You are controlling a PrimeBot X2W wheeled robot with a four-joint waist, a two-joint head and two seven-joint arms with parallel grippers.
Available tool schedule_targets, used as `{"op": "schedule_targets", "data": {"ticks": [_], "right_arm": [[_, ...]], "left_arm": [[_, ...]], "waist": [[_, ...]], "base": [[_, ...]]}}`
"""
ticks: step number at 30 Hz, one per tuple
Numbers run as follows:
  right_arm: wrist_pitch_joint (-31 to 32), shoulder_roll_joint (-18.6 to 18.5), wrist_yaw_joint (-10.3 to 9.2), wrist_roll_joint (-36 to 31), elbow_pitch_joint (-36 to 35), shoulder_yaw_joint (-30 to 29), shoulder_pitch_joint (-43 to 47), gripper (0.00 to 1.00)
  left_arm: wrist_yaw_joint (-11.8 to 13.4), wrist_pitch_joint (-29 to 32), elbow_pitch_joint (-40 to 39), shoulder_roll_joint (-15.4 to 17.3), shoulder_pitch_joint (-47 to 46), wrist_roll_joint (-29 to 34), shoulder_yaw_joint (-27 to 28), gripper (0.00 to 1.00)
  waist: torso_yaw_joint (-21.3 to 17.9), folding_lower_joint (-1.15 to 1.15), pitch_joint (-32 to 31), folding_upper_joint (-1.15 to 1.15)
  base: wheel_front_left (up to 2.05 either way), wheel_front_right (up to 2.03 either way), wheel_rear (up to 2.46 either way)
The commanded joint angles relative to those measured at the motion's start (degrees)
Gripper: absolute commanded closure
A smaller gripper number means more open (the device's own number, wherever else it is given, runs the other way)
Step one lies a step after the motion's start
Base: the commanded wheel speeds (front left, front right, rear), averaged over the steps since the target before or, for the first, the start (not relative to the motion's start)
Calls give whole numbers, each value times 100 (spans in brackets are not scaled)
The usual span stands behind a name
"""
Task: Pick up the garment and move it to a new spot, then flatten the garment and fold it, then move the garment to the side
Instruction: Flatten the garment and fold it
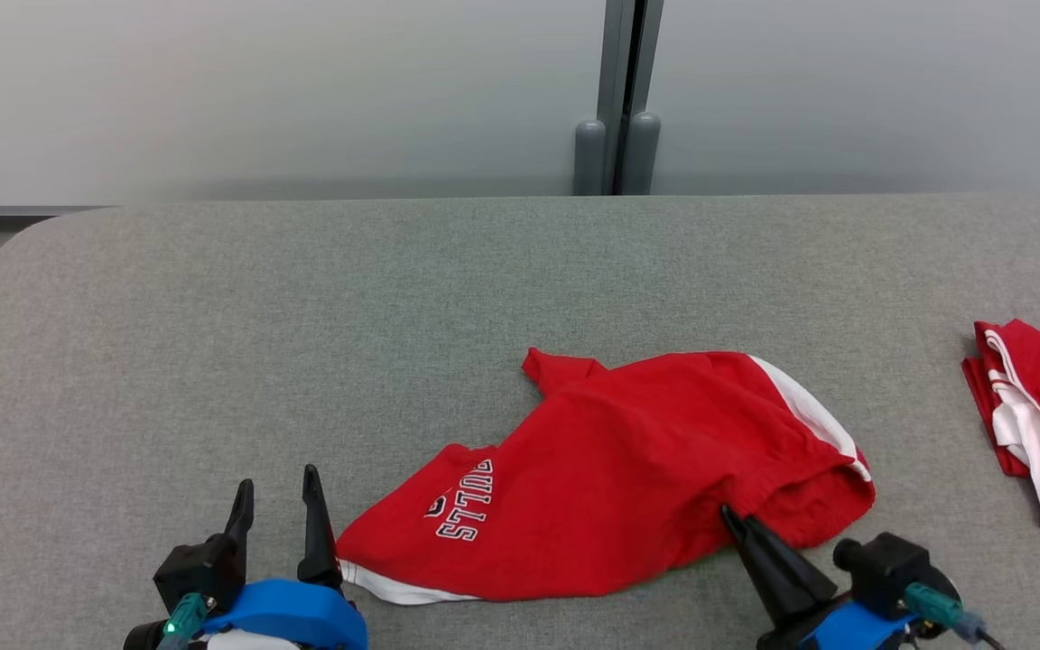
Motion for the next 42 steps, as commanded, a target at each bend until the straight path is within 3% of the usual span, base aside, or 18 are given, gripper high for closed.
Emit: {"op": "schedule_targets", "data": {"ticks": [1,5,10,18,27,29,30,35,42], "right_arm": [[-31,-26,1,25,-129,-73,-106,100],[-30,31,1,242,-585,-485,-221,100],[-30,-91,1,347,-183,-441,-916,100],[-30,-97,1,175,1248,-209,-2297,100],[-29,-138,1,-278,3184,-611,-3315,100],[-30,-120,1,-348,3468,-738,-3455,23],[-30,-106,1,-389,3529,-787,-3496,0],[-31,-143,1,-534,3238,-1426,-3375,0],[-30,132,1,-1008,1882,-2434,-2564,0]], "left_arm": [[10,2,4,1,-24,-28,-4,0],[37,2,-29,0,-50,-42,-33,0],[25,2,-47,2,-153,-57,-119,0],[27,2,-23,1,-474,-144,-449,0],[81,2,-143,-4,-771,-275,-821,0],[125,2,-174,1,-797,-289,-821,0],[142,2,-185,-1,-803,-288,-819,0],[178,2,-210,-3,-794,-238,-704,0],[188,2,-229,-2,-641,9,-418,0]], "waist": [[-6,0,3,0],[-27,0,34,0],[44,0,197,0],[570,0,687,0],[1155,0,1139,0],[1178,0,1170,0],[1166,0,1181,0],[921,0,1114,0],[448,0,793,0]], "base": [[0,0,0],[0,0,0],[0,0,0],[0,0,0],[0,0,0],[0,0,0],[0,0,0],[0,0,0],[0,0,0]]}}
